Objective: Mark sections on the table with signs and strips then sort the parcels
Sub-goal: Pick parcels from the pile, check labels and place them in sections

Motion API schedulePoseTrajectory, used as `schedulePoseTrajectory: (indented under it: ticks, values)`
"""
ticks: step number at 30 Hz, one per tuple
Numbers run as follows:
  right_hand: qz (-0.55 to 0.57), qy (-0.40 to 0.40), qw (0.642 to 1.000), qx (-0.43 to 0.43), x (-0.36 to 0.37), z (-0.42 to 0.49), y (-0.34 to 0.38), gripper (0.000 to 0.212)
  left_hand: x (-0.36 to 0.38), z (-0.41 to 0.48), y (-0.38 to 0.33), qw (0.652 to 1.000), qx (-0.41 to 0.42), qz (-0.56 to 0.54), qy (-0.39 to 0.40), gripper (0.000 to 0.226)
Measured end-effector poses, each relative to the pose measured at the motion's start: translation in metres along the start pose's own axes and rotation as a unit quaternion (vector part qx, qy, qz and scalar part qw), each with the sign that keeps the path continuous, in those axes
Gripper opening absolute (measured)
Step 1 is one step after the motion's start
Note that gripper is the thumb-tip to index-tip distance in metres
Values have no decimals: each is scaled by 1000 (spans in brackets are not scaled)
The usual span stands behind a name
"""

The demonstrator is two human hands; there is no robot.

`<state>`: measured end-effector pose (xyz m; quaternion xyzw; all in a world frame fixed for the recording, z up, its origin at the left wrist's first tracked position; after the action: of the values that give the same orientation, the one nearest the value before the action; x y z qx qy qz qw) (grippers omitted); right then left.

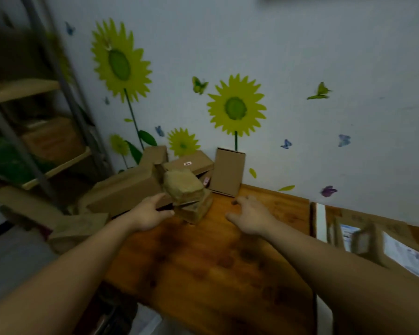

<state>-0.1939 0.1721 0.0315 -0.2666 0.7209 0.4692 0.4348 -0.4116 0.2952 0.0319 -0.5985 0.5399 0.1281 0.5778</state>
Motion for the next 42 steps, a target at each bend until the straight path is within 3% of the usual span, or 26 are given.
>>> schedulePoseTrajectory:
  ticks: [9, 15, 18, 21, 25, 30, 34, 36, 38, 41, 42]
  values:
    - [46, 29, 998, -22, 26, 104, 60, 57, -25, 65, 40, 994, -60, -88, 1, 74]
    - [131, 57, 990, 21, 61, 197, 68, 56, -19, 146, 36, 974, -102, -201, 1, 69]
    - [169, 86, 979, 70, 87, 227, 67, 75, 2, 180, 49, 951, -133, -279, 19, 61]
    - [199, 95, 971, 96, 112, 249, 58, 80, 18, 194, 57, 929, -167, -328, 36, 54]
    - [254, 92, 960, 77, 104, 243, 65, 88, 17, 202, 59, 917, -153, -367, 35, 68]
    - [307, -21, 951, 41, 75, 227, 67, 81, -7, 191, 41, 909, -60, -411, 47, 57]
    - [405, -77, 907, 86, 36, 174, 91, 49, -35, 158, 25, 926, 22, -371, 60, 67]
    - [417, -125, 893, 115, 21, 149, 93, 51, -38, 132, 20, 929, 33, -357, 96, 48]
    - [425, -179, 878, 124, 9, 121, 95, 48, -40, 105, 17, 905, 30, -407, 121, 25]
    - [430, -222, 866, 121, 6, 76, 98, 36, -49, 76, 7, 836, 54, -534, 114, 30]
    - [436, -225, 864, 116, 9, 62, 100, 33, -53, 69, 6, 830, 63, -544, 102, 28]
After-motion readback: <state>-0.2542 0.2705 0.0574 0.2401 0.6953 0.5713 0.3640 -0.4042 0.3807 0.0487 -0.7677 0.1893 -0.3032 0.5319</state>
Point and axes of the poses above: each hand's wrist, its own z-axis towards the middle knuckle, its own x-axis out of the palm, y = z × x, the point moved 10 cm from there along z, towards the middle knuckle, and after that the axes turned 1 degree about x, right-handed, at the moved point
